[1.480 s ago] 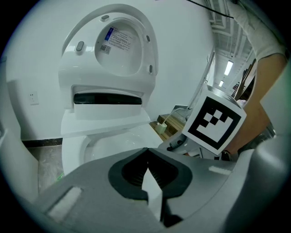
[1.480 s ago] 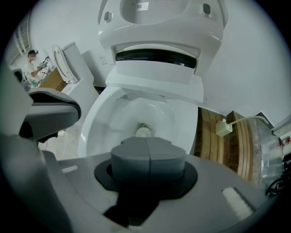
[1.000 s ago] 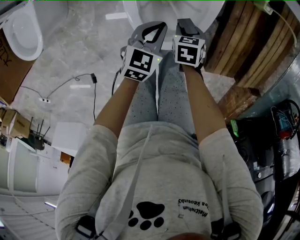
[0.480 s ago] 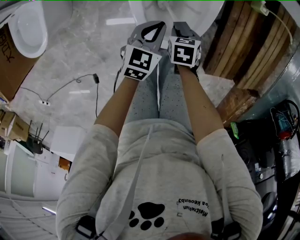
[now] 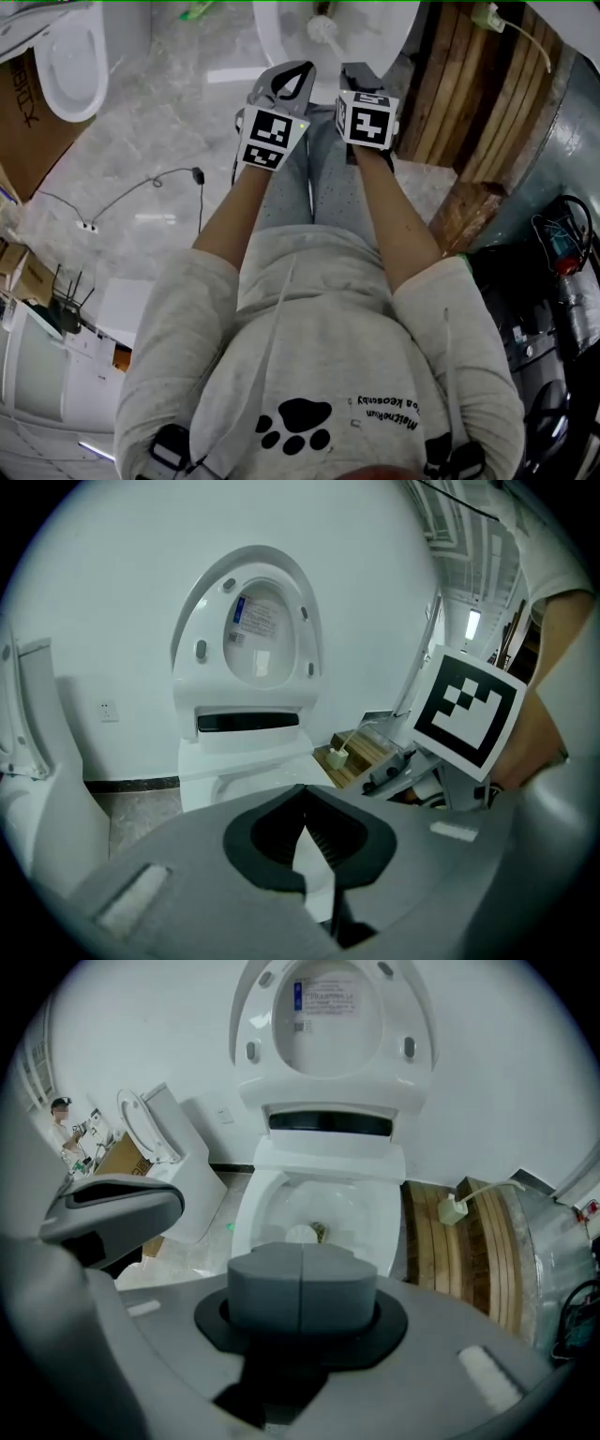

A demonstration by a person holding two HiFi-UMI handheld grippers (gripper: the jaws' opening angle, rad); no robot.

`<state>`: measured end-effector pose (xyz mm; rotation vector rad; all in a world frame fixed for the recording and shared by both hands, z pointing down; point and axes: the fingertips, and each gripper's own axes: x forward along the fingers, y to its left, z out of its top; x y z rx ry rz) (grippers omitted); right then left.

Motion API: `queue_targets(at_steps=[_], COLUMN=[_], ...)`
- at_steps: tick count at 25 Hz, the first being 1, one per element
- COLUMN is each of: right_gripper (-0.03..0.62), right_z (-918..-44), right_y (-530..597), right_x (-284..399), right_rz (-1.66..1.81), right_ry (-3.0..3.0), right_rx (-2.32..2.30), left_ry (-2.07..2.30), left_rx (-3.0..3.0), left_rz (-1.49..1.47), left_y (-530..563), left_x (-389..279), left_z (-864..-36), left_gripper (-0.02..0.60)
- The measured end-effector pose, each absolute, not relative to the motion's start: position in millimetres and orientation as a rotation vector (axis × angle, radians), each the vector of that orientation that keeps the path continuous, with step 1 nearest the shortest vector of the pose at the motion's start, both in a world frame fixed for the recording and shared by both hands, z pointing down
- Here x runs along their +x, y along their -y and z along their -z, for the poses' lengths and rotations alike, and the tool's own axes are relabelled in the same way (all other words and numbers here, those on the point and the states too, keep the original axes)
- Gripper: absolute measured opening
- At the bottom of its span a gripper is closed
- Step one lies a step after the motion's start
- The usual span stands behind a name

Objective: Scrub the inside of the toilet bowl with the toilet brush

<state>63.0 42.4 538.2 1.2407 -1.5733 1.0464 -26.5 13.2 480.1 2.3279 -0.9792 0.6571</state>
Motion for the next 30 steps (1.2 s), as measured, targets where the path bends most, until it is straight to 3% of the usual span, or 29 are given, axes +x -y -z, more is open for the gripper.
queue_targets(at_steps=[30], right_gripper=[0.15], right_z=[-228.3], right_y=[-4.6], right_x=[112.1], right_rz=[-0.749], right_ry=[2.003], right_rx=[1.651], left_ry=[1.296], left_rx=[2.562], left_rz=[-0.357], left_y=[56.2], left_x=[-19.2], left_z=[-210.0], left_gripper=[-0.002])
